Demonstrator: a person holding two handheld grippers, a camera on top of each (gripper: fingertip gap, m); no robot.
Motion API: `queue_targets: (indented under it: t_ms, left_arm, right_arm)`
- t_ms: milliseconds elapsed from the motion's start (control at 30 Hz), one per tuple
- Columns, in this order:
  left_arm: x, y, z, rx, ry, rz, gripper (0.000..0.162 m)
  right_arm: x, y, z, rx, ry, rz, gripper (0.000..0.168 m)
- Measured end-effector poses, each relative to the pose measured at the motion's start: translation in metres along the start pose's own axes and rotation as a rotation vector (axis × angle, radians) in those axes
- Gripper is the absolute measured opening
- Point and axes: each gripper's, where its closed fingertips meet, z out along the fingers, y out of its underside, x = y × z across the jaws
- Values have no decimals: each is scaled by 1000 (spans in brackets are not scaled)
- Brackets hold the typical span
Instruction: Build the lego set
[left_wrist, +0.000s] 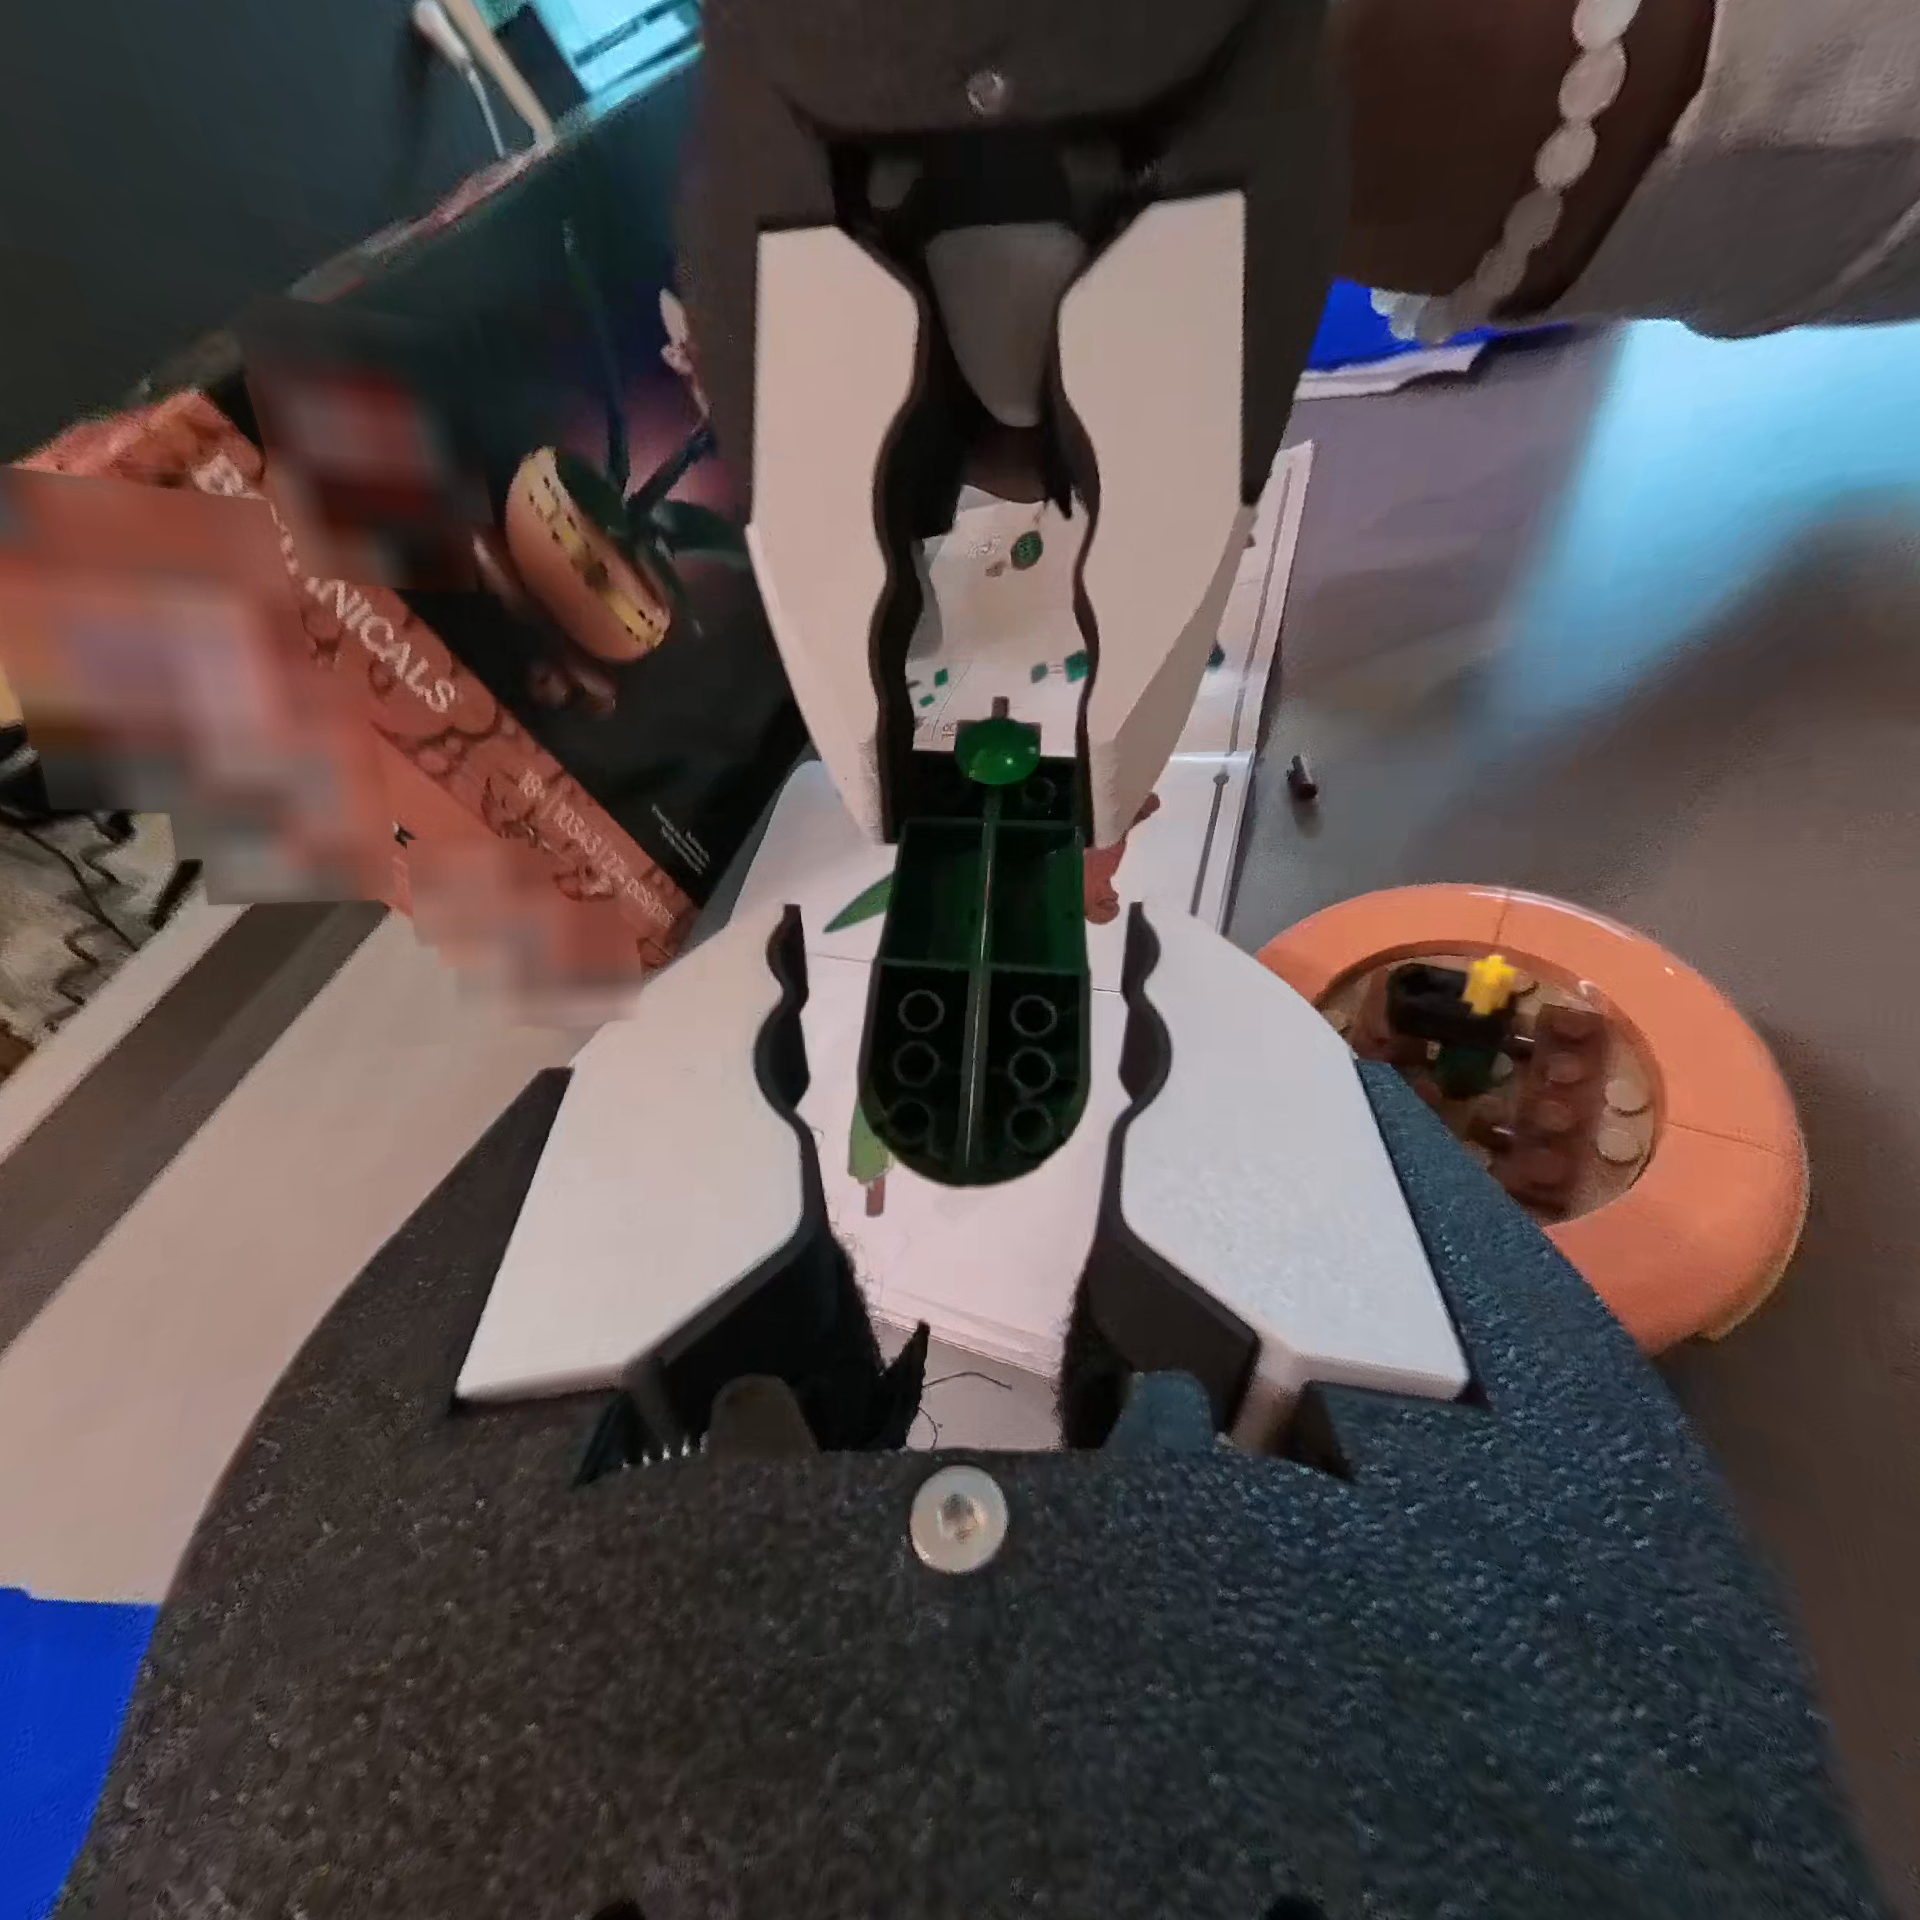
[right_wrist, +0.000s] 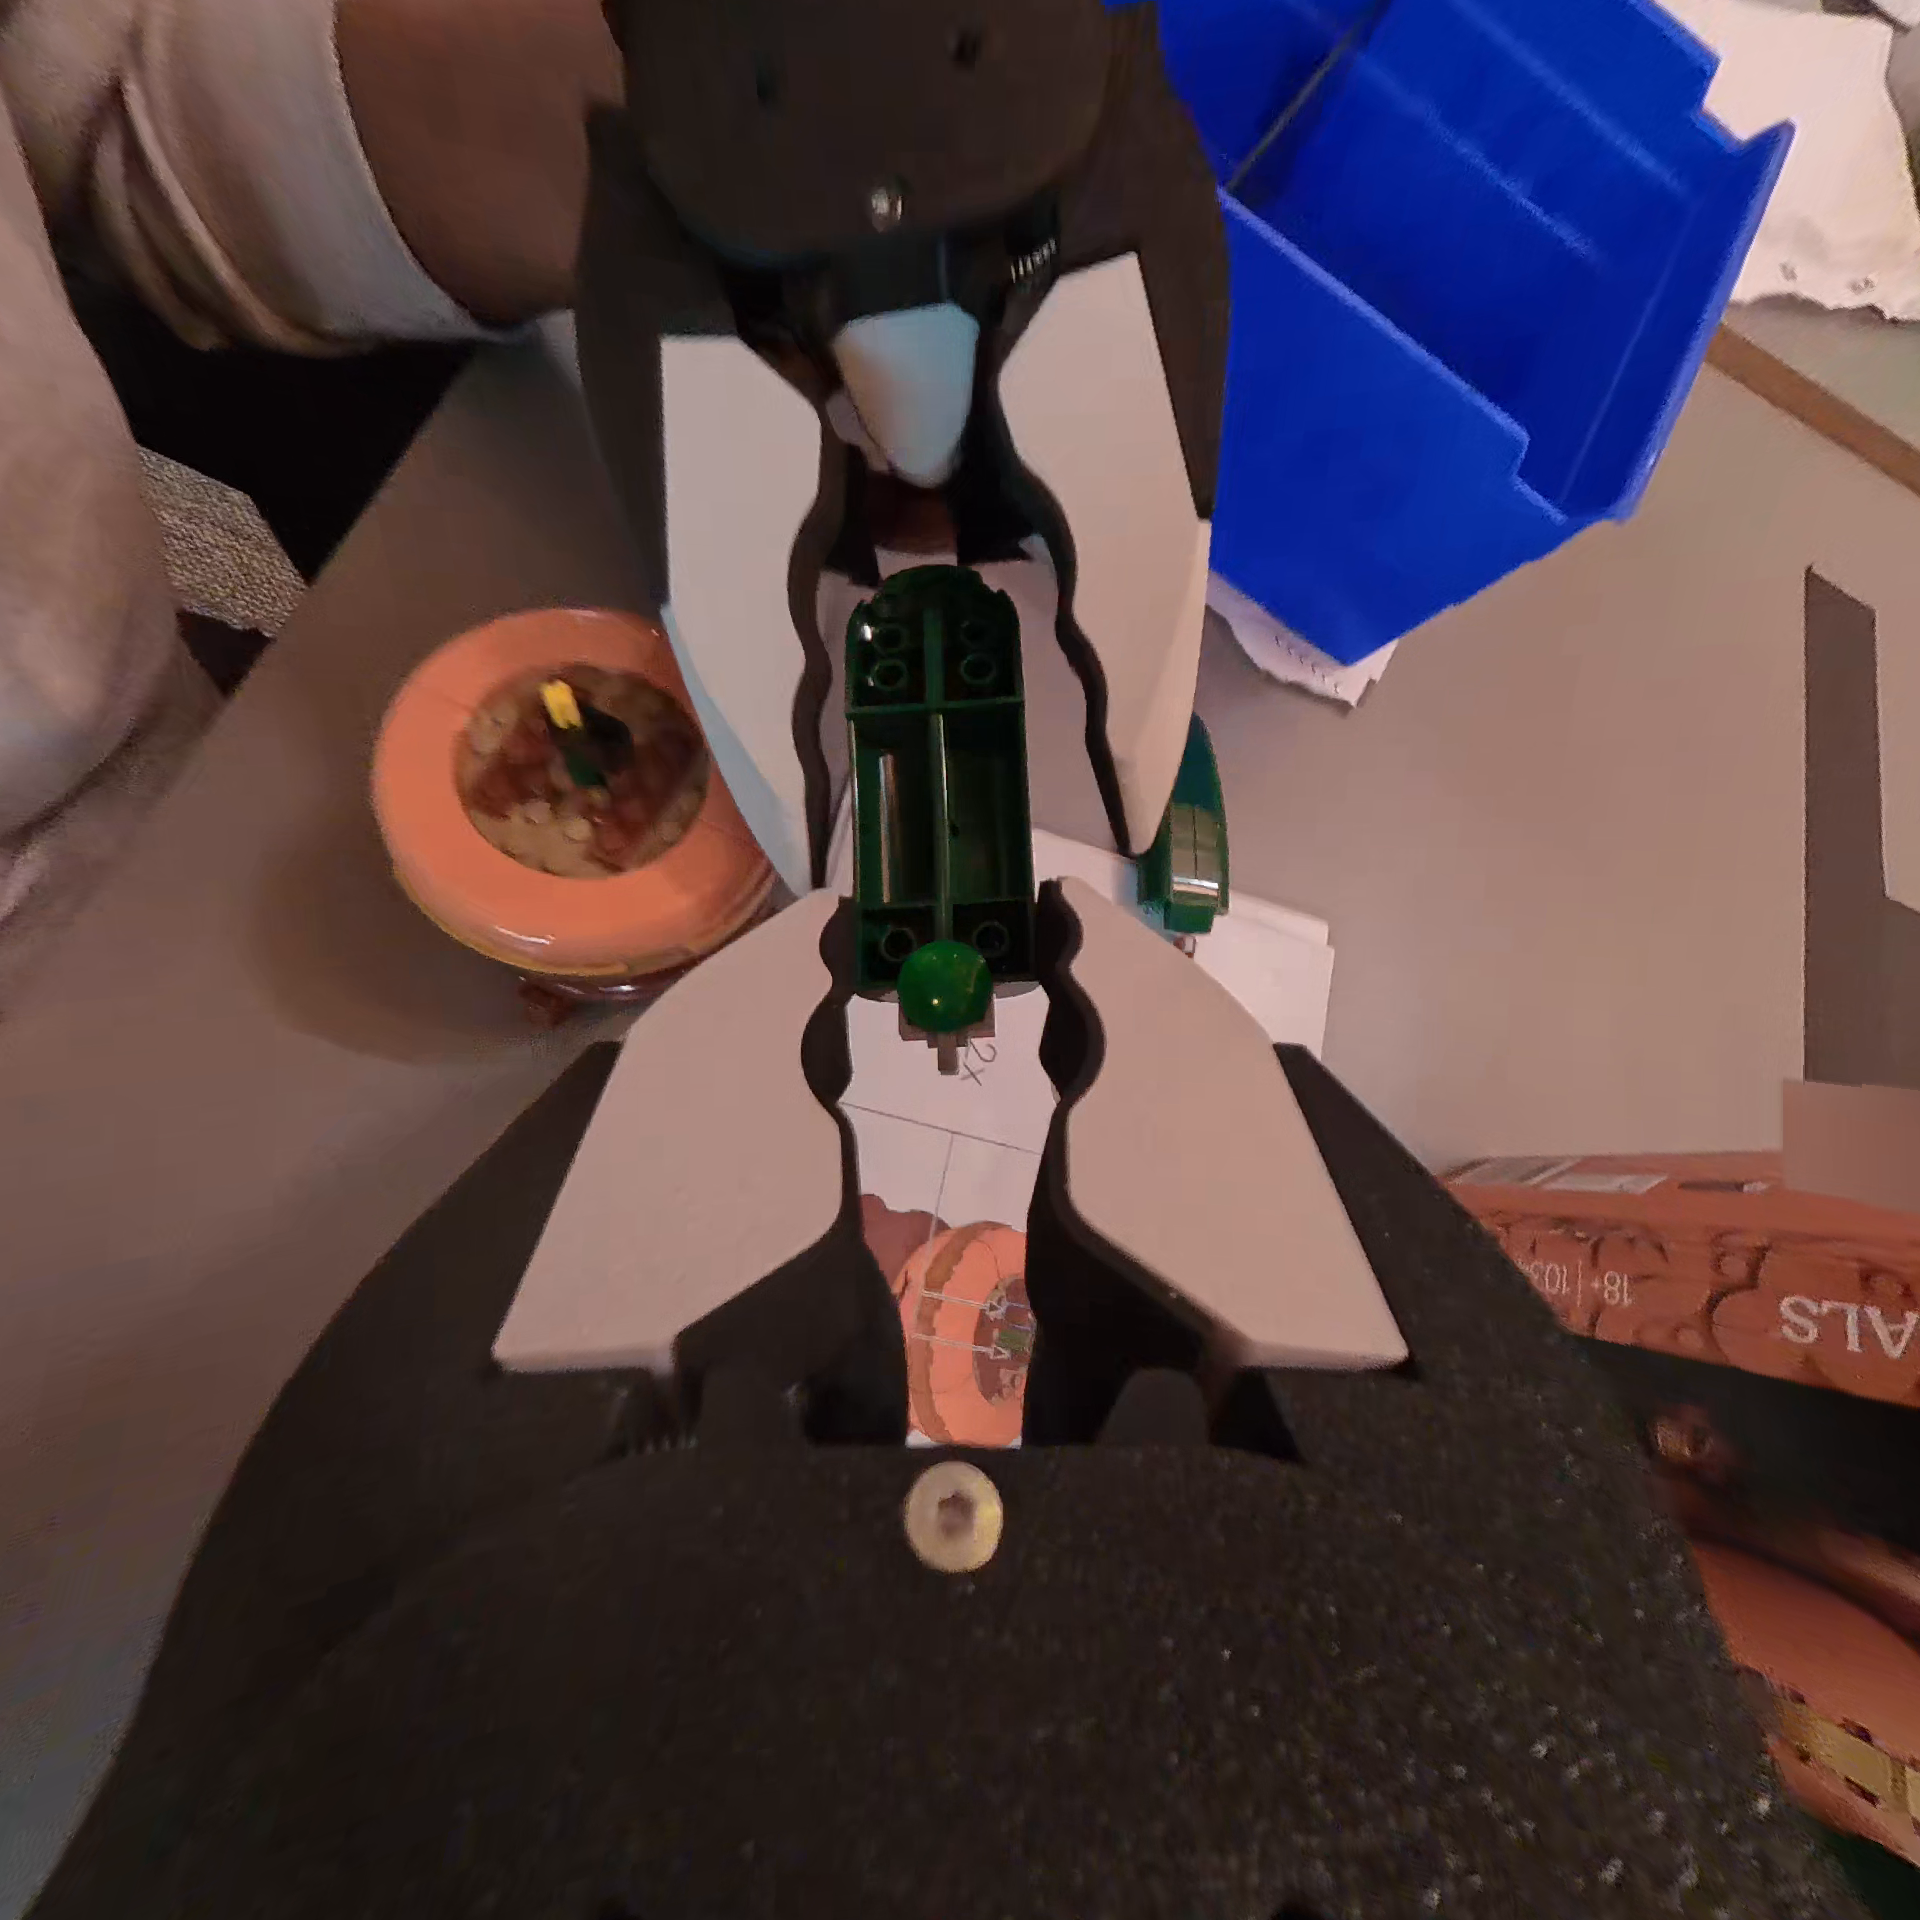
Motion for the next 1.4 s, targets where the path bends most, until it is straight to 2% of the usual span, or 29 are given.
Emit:
queue_targets:
  t_ms: [167, 300, 367, 433, 633, 733, 833, 933, 1000, 1100, 1167, 1233, 1300, 1400]
  left_arm:
    - [7, -18, -4, 86, 0, 90, 41]
    - [8, -26, -9, 139, 23, 39, 40]
    - [7, -32, -13, 184, 38, -7, 40]
    - [4, -35, -17, 215, 44, -41, 40]
    - [1, -34, -21, 242, 54, -73, 40]
    - [7, -40, -17, 284, 95, -100, 40]
    - [13, -49, -16, 316, 146, -132, 40]
    - [20, -60, -18, 366, 190, -154, 40]
    - [20, -62, -18, 371, 181, -149, 40]
    - [15, -53, -18, 321, 128, -104, 40]
    - [11, -50, -18, 302, 92, -83, 40]
    - [10, -50, -18, 312, 91, -101, 40]
    - [11, -48, -17, 311, 102, -113, 40]
    - [11, -44, -12, 292, 105, -112, 40]
  right_arm:
    - [-6, -7, -3, -25, -2, -1, 33]
    - [-5, -18, -9, 41, 17, 37, 33]
    - [-1, -22, -22, 93, 86, 78, 48]
    - [-1, -16, -40, 125, 141, 150, 53]
    - [-32, 44, -74, 64, 242, 314, 36]
    - [-39, 39, -71, 175, 232, 383, 42]
    - [-35, 10, -58, 320, 251, 287, 48]
    - [-24, -9, -52, 312, 372, 84, 50]
    - [-23, -8, -51, 293, 372, 69, 43]
    - [-38, 30, -53, 144, 284, 237, 31]
    - [-48, 77, -64, -78, 330, 414, 16]
    - [-70, 113, -72, -267, 372, 549, 10]
    - [-87, 120, -64, -282, 401, 667, 5]
    - [-94, 119, -38, -196, 446, 935, 8]
